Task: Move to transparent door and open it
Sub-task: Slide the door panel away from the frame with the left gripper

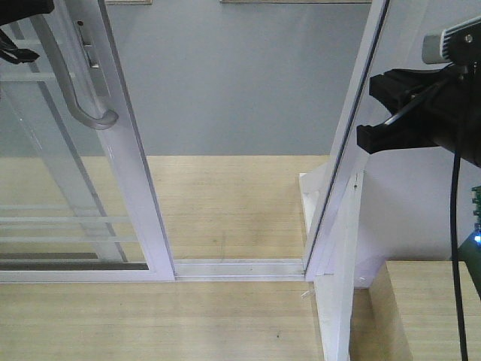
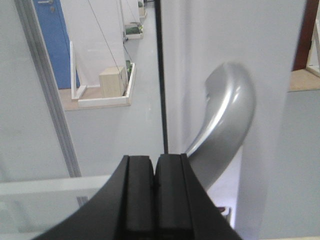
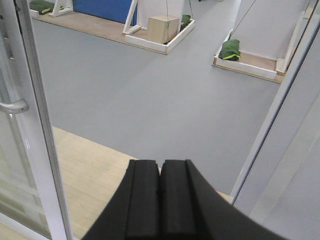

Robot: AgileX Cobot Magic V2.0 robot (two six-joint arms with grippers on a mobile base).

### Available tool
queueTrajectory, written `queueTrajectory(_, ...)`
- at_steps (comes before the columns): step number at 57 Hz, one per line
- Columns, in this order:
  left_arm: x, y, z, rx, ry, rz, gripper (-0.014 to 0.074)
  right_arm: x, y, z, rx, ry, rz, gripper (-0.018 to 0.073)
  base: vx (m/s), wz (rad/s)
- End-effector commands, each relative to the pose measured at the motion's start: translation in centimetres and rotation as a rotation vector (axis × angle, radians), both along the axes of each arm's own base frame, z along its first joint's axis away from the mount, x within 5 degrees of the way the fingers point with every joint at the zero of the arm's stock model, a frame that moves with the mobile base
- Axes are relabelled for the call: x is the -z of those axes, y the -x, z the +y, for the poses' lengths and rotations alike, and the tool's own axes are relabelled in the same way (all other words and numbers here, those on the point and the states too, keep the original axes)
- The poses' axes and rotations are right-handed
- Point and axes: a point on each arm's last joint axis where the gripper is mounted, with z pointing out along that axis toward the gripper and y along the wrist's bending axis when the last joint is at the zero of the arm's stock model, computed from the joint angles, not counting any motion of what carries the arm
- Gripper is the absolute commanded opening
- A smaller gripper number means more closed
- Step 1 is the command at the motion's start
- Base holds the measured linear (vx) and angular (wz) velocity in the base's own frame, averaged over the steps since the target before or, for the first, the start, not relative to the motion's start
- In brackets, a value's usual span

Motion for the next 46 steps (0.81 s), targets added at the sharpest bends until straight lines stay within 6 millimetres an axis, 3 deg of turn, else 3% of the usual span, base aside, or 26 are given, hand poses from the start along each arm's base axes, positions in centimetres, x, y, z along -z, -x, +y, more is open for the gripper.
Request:
queueTrajectory(1, -5.2, 2.2, -0.1, -0.002, 0.006, -0.203, 0.0000, -2.2, -0.1, 0.0, -0.009, -0.040, -0.135, 0.0001, 0.00, 0.00)
queueTrajectory(14, -7.9, 5.4, -0.1, 0.007, 0.011, -0.173, 0.0000, -3.1, -0.1, 0.2, -0.017, -0.082, -0.230, 0.0001, 0.00, 0.00)
queueTrajectory(30, -9.8, 9.1, -2.0, 0.079, 0.013, -0.094, 0.0000, -3.2, -0.2, 0.2, -0.010, -0.109, -0.231, 0.0001, 0.00, 0.00)
queueTrajectory(39, -9.5, 11.4, -2.4, 0.097, 0.021, -0.115, 0.0000, -3.6, 0.5, -0.1, -0.008, -0.106, -0.226, 0.0001, 0.00, 0.00)
queueTrajectory(46, -7.6, 13.8, -2.3, 0.098, 0.069, -0.152, 0.0000, -4.1, 1.3, -1.2, 0.030, -0.108, -0.223, 0.0001, 0.00, 0.00)
